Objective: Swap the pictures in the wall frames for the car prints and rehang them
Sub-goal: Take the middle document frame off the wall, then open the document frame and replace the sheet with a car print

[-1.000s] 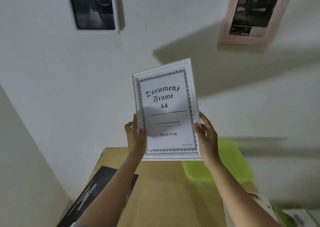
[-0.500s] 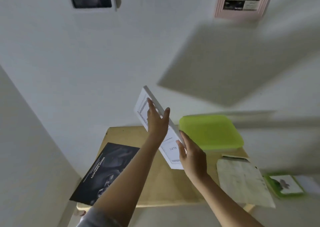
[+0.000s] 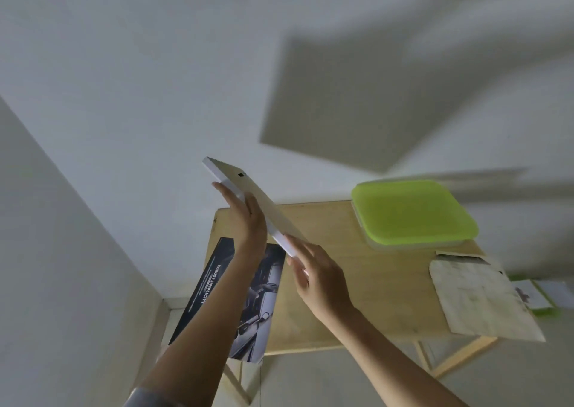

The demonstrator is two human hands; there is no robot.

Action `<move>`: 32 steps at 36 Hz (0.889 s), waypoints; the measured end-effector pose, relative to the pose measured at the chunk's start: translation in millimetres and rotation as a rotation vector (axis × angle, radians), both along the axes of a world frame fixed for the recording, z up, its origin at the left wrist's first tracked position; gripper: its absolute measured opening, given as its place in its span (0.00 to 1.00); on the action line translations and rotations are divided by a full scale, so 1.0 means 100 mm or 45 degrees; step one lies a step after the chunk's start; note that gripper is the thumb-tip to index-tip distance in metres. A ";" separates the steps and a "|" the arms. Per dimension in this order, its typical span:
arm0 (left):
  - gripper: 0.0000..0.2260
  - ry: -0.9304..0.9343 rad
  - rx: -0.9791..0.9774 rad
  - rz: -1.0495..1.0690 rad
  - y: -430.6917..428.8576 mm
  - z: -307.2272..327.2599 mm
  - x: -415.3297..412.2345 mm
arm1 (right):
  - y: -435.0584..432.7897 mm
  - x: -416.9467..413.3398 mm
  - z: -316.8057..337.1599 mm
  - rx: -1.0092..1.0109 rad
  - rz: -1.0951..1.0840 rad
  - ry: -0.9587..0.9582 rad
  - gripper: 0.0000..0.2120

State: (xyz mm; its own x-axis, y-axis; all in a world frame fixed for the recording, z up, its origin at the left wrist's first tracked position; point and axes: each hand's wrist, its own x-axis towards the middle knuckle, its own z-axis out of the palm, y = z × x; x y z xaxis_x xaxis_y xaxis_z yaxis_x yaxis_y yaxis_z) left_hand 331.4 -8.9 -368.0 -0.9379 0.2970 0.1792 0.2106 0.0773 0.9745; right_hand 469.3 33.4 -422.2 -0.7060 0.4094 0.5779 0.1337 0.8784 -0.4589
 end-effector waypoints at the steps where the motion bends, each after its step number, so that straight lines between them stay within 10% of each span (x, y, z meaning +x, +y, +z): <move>1: 0.28 0.000 -0.014 0.022 -0.06 -0.05 -0.08 | -0.05 -0.03 -0.05 -0.028 0.057 -0.009 0.19; 7: 0.26 -0.006 0.026 0.047 -0.47 -0.26 -0.39 | -0.18 0.02 -0.26 -0.509 0.455 -0.059 0.21; 21: 0.23 -0.501 0.288 -0.044 -0.72 -0.68 -0.52 | 0.62 -0.20 -0.73 -1.603 -0.150 -0.425 0.21; 32: 0.19 -0.452 -0.272 -0.135 -0.12 -1.34 0.05 | 0.78 0.59 -1.20 -1.673 -0.446 -0.089 0.12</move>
